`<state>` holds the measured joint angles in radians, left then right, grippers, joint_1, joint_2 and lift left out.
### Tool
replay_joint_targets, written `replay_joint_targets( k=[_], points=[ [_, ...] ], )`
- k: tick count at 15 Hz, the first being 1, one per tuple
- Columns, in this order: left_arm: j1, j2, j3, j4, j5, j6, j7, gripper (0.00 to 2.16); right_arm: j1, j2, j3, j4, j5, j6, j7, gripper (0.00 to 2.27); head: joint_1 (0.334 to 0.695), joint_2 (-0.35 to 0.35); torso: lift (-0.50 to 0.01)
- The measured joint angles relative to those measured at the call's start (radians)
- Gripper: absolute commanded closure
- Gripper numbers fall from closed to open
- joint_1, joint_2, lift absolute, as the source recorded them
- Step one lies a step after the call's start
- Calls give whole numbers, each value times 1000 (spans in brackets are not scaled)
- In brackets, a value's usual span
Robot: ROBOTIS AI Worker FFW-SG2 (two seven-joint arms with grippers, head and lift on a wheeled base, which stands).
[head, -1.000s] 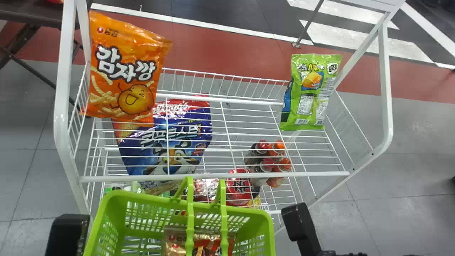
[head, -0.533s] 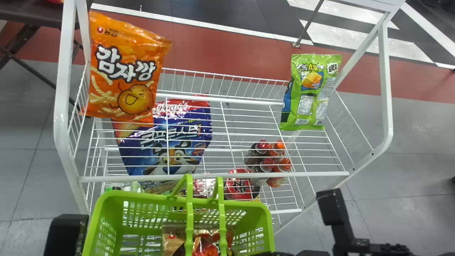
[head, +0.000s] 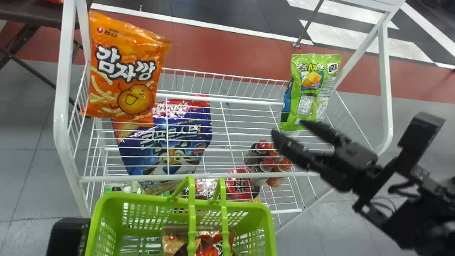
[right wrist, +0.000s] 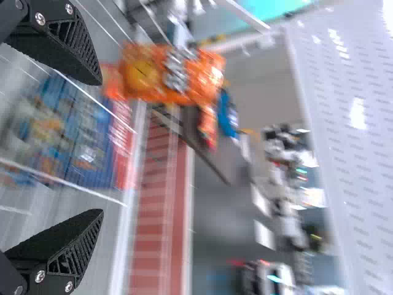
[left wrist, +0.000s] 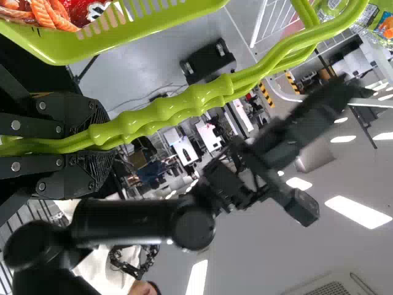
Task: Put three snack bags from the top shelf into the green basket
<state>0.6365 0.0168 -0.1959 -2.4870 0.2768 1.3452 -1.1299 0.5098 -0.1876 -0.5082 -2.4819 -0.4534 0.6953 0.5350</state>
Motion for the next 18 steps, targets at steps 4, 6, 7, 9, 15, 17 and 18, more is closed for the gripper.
replay_joint_targets(
  k=[4, 6, 7, 9, 15, 17, 18],
  points=[
    [9, -2, -1, 1, -10, 0, 2, 1507, -220, -84, 81, 283, 132, -116, -123, 60, 695, -350, -45],
    [4, -1, -3, 6, -12, 3, 3, 1507, -299, -107, 97, 417, 167, -162, -152, 63, 695, -350, -45],
    [2, -1, -3, 9, -14, 4, 3, 1507, -340, -119, 107, 486, 183, -182, -161, 63, 695, -350, -45],
    [1, -2, -3, 14, -16, 4, 1, 1507, -397, -138, 130, 599, 217, -231, -201, 63, 695, -350, -45],
    [-16, -8, -2, 36, -18, 3, 1, 1507, -523, -194, 200, 869, 290, -312, -228, 721, 695, -350, -45],
    [-24, -8, -2, 41, -17, 4, 1, 1507, -532, -202, 211, 888, 279, -307, -207, 2246, 695, -350, -45],
    [-27, -8, -2, 43, -16, 4, 3, 1507, -533, -203, 211, 886, 268, -292, -194, 2246, 695, -350, -45]
  ],
)
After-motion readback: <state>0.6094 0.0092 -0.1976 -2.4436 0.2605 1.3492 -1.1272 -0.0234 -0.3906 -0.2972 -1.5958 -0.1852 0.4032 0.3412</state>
